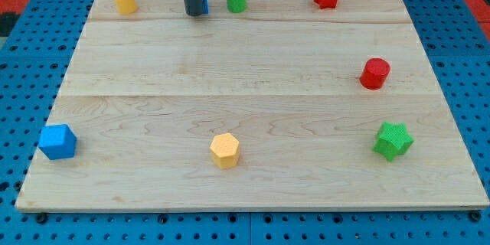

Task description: Push the blue cube to the left center

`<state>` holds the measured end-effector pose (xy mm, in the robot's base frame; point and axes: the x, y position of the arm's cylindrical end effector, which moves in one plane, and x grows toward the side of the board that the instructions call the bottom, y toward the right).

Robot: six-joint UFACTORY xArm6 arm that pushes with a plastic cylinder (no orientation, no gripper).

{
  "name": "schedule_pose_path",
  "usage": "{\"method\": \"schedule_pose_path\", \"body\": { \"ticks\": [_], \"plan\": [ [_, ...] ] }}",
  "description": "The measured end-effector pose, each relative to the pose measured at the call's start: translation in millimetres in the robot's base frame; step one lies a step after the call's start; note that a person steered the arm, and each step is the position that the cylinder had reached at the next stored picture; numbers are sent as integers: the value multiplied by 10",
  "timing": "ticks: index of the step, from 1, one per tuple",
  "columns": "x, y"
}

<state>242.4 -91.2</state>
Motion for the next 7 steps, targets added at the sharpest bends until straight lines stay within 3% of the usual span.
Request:
{"method": "schedule_pose_path", "body": {
  "ticks": [1,3,4,6,7],
  "plan": [
    [212,93],
    [2416,-10],
    [3212,-471],
    [3151,-1584],
    [2763,-1544]
  ]
}}
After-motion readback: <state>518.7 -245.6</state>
